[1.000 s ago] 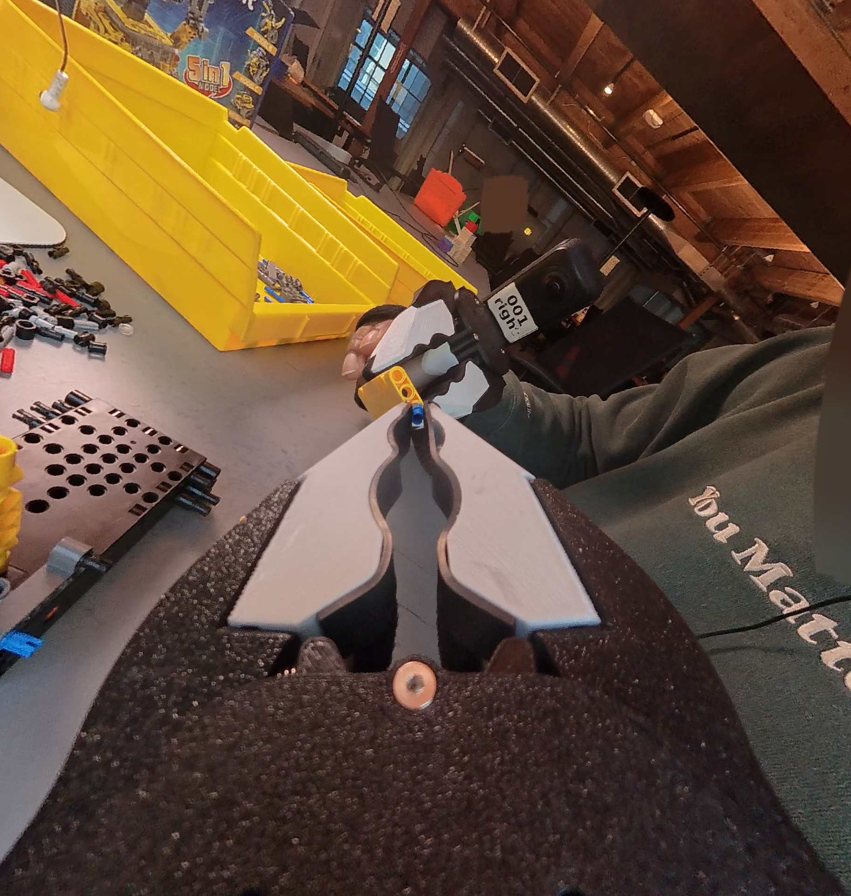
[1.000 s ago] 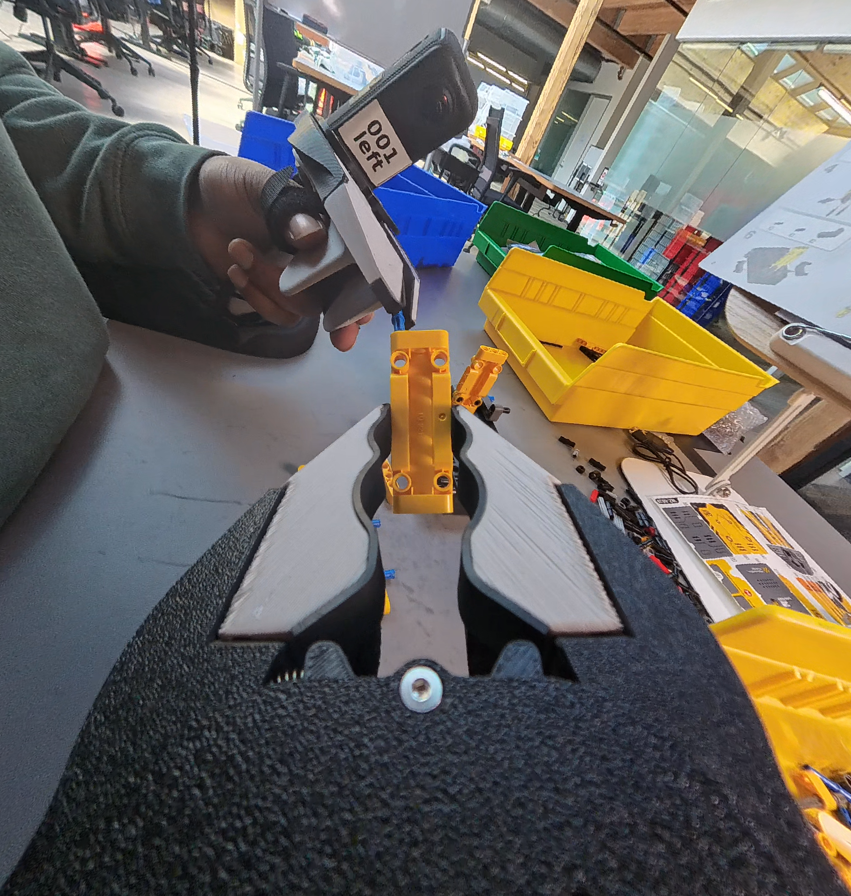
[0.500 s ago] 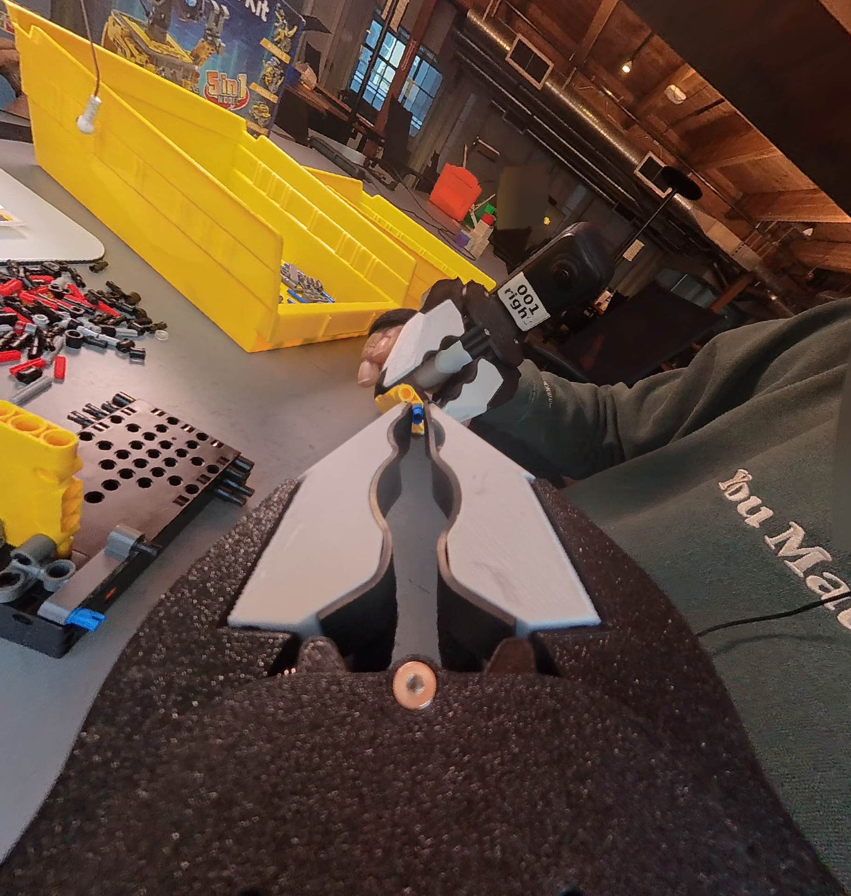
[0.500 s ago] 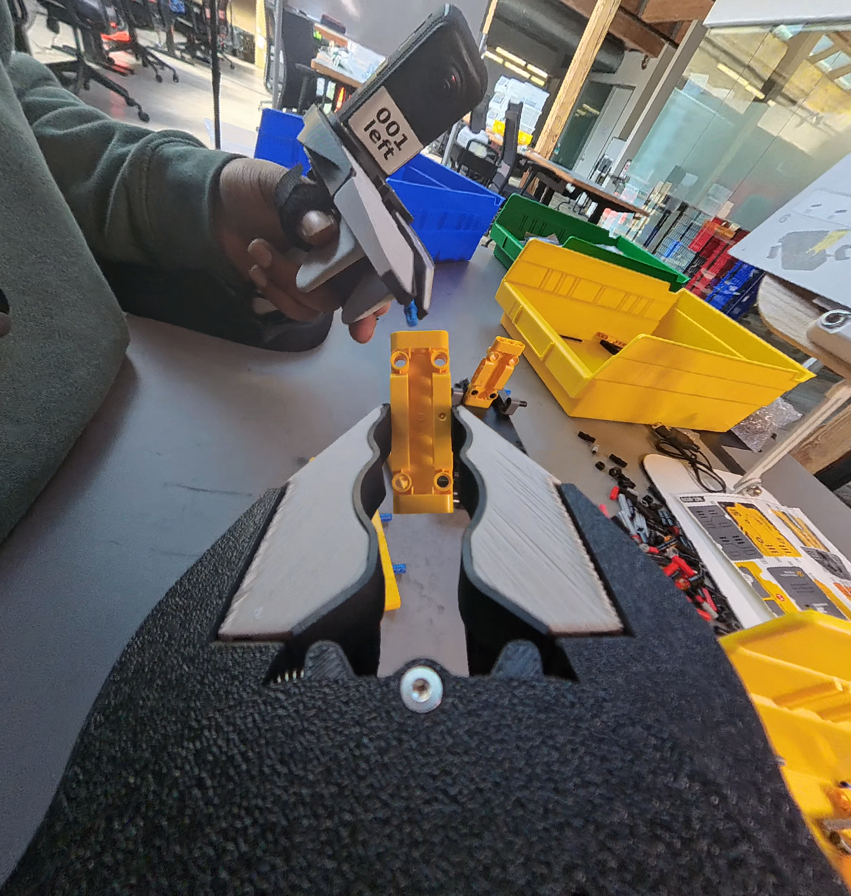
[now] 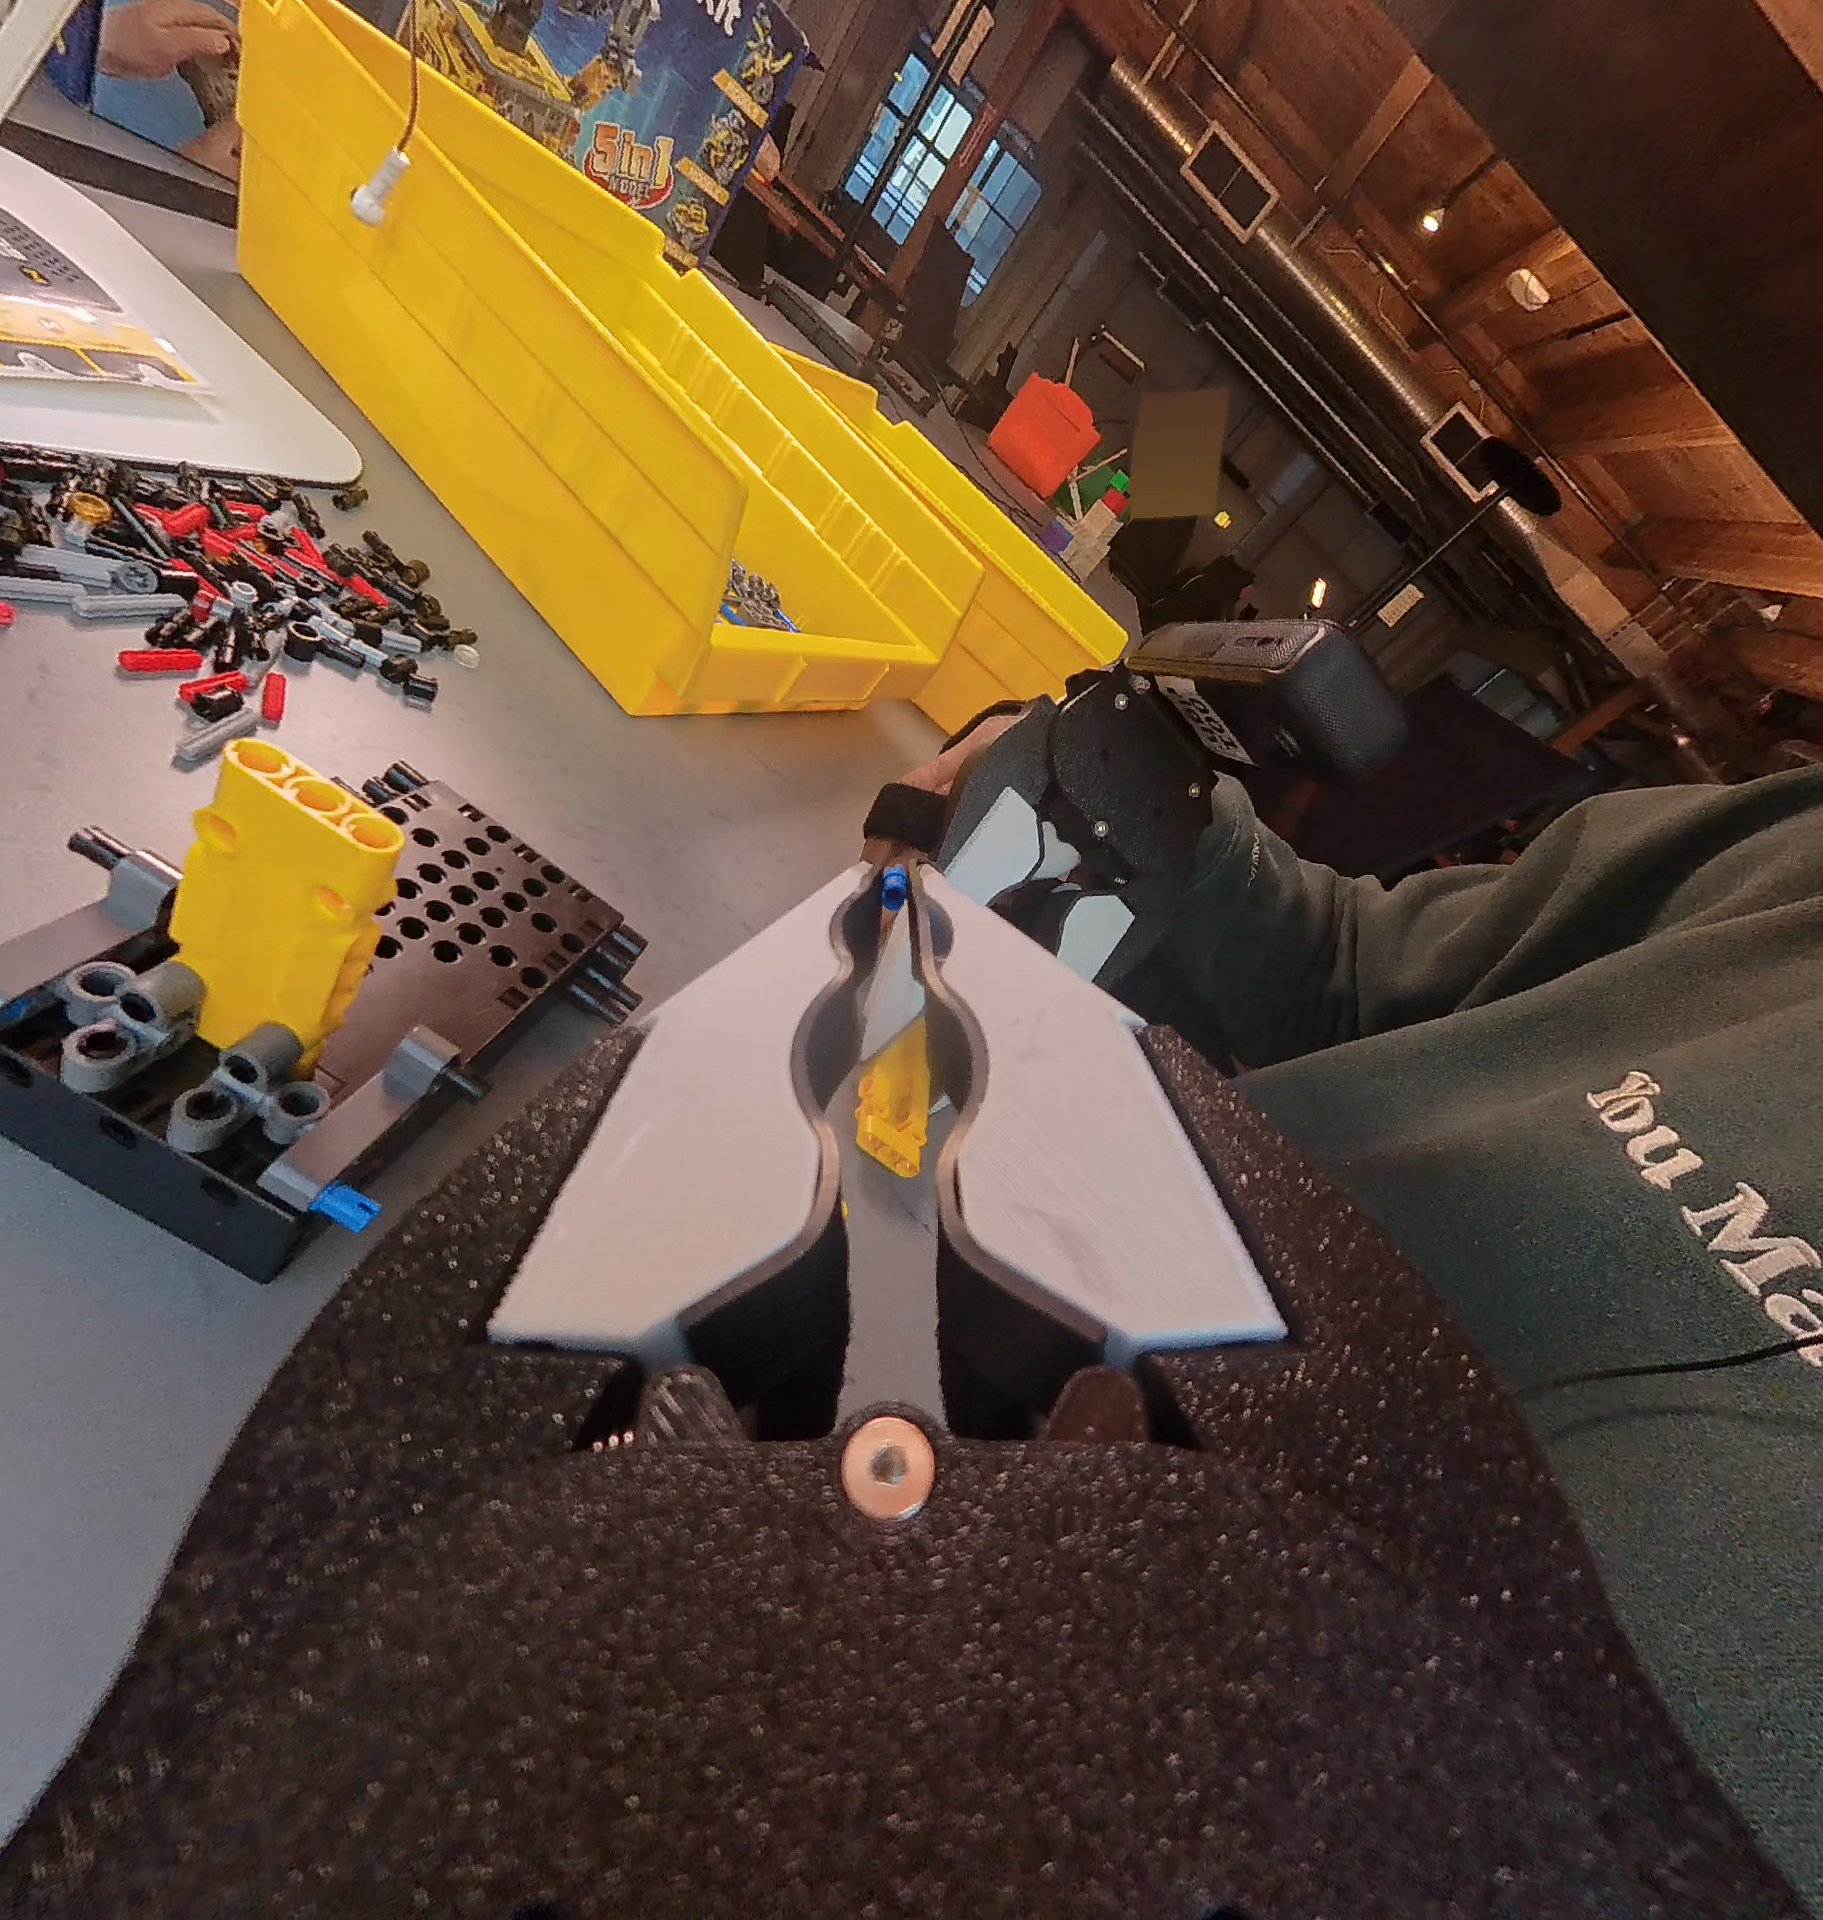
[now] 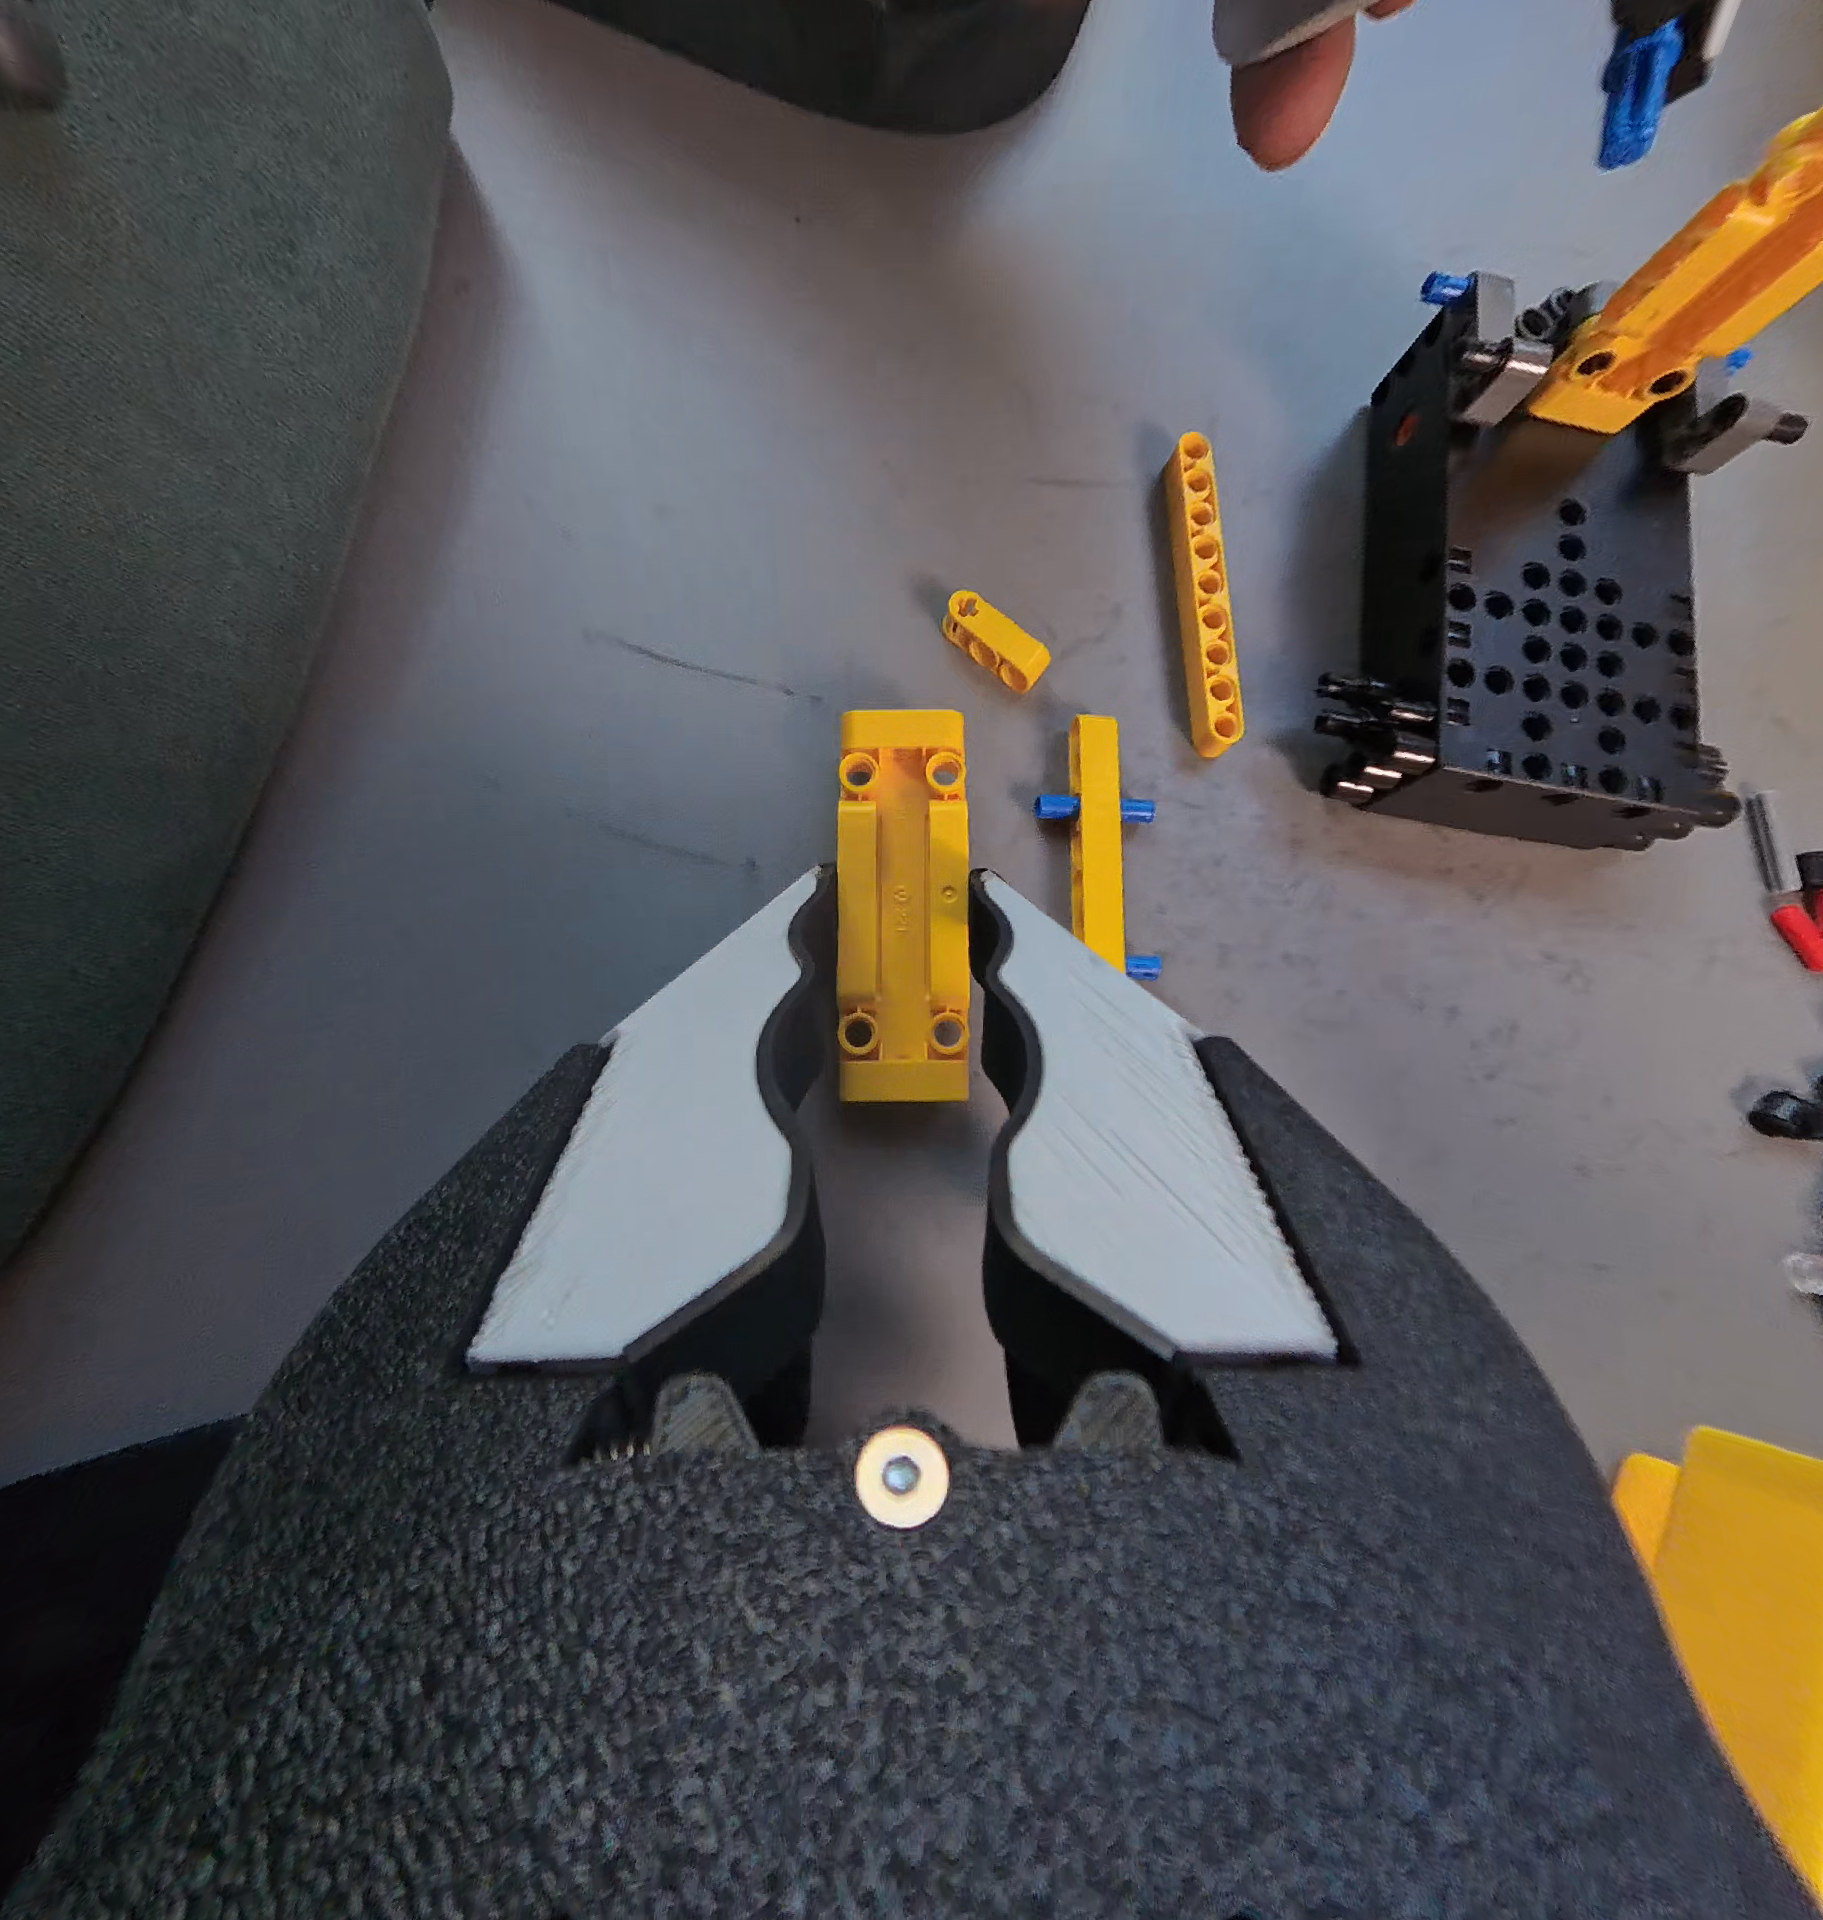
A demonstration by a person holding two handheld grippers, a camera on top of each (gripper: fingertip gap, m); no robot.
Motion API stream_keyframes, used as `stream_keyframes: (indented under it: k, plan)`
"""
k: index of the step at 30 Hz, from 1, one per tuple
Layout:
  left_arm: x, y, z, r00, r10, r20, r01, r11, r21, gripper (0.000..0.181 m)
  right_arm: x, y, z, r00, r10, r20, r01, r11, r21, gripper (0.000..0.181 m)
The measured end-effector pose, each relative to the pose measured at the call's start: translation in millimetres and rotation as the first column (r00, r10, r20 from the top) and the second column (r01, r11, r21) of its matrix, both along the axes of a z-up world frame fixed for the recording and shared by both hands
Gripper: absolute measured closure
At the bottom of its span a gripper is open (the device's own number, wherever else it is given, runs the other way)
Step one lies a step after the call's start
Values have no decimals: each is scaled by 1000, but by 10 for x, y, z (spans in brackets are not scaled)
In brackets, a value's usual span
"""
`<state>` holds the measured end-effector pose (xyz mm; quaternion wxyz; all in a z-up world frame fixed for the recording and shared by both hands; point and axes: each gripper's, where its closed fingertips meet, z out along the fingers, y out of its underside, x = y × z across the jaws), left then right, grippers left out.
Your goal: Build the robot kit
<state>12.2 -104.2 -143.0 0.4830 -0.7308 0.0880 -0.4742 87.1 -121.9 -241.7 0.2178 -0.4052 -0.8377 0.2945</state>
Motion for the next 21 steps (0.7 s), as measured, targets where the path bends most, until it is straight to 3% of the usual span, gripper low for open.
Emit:
stream_keyframes:
  k: [21]
  plan:
    - [45, -24, -15, 1000, -23, 7, 23, 1000, -2, 178, -14, 6, -27, 1000, -20, 12, 20, 999, -37, 157]
